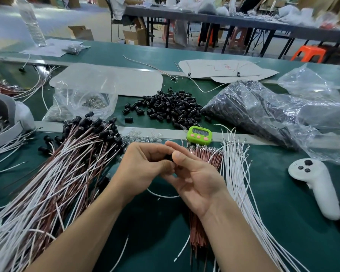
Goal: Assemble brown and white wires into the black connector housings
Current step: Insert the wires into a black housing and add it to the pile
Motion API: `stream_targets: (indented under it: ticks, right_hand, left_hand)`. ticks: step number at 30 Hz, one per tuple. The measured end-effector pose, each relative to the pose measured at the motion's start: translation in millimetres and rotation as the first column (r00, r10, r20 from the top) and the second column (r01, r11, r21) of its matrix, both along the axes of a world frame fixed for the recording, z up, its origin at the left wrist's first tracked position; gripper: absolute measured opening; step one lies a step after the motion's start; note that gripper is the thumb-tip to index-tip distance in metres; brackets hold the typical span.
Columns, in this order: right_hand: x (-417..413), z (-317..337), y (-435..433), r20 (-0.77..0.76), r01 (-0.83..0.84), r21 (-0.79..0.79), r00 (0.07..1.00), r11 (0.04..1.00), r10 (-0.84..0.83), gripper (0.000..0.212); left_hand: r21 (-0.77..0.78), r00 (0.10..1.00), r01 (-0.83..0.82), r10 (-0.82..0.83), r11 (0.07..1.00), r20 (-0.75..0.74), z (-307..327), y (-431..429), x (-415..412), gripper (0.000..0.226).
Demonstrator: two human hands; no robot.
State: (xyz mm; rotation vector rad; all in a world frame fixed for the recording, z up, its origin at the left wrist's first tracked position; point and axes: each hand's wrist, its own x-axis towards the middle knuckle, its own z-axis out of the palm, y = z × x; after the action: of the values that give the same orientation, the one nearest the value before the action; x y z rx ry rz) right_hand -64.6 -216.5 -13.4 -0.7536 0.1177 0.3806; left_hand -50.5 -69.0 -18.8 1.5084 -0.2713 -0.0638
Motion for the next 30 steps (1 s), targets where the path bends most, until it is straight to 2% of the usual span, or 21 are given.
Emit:
stream_targets:
  ticks: [4, 6, 9, 11, 14, 17, 19, 21, 23, 27, 30]
  right_hand:
    - [-3, -3, 11, -0.020, 0.023, 0.014, 1.000, 1.000, -0.023, 0.035]
    - [-4, 0, 13, 0.012, 0.021, -0.033, 1.000, 0.999, -0.020, 0.041]
    - [-6, 3, 16, 0.121, 0.001, -0.286, 0.992, 0.958, 0.035, 0.038]
    - [-7, 1, 18, 0.130, -0.021, -0.375, 0.989, 0.927, 0.075, 0.045]
    - [-9, 1, 20, 0.143, -0.102, -0.363, 0.976, 0.926, 0.163, 0.047]
    - [-11, 2, 16, 0.194, -0.094, -0.468, 0.959, 0.879, 0.206, 0.049]
    - [-11, 3, 17, 0.232, -0.006, -0.630, 0.953, 0.777, 0.196, 0.048]
    - [-12, 5, 19, 0.280, 0.099, -0.738, 0.945, 0.668, 0.169, 0.036]
    - [-13, 9, 19, 0.324, 0.171, -0.789, 0.932, 0.590, 0.163, 0.021]
    - [-20, 26, 23, 0.401, 0.297, -0.886, 0.877, 0.355, 0.266, 0.018]
    - [-27, 48, 26, 0.402, 0.354, -0.915, 0.840, 0.194, 0.365, 0.011]
  left_hand:
    - [0.170, 0.995, -0.064, 0.049, 0.983, 0.091, -2, -2, -2, 0.030]
    - [0.179, 0.987, -0.131, 0.111, 0.975, 0.117, -2, -5, -2, 0.022]
    - [0.176, 0.978, -0.173, 0.148, 0.969, 0.146, 0, -4, 0, 0.029]
    - [0.220, 0.972, -0.185, 0.145, 0.958, 0.185, 0, 1, 2, 0.035]
    - [0.186, 0.951, -0.258, 0.216, 0.948, 0.219, 0, 5, 4, 0.026]
    - [0.101, 0.911, -0.363, 0.330, 0.926, 0.248, 1, 8, 8, 0.017]
    - [0.039, 0.893, -0.424, 0.410, 0.905, 0.188, 1, 10, 11, 0.013]
    - [-0.014, 0.885, -0.449, 0.447, 0.893, 0.127, 2, 12, 14, 0.012]
    - [-0.064, 0.889, -0.443, 0.447, 0.894, 0.097, 5, 14, 15, 0.012]
    - [-0.161, 0.892, -0.428, 0.445, 0.889, 0.084, 17, 19, 15, 0.015]
    - [-0.234, 0.885, -0.434, 0.460, 0.870, 0.071, 32, 25, 16, 0.020]
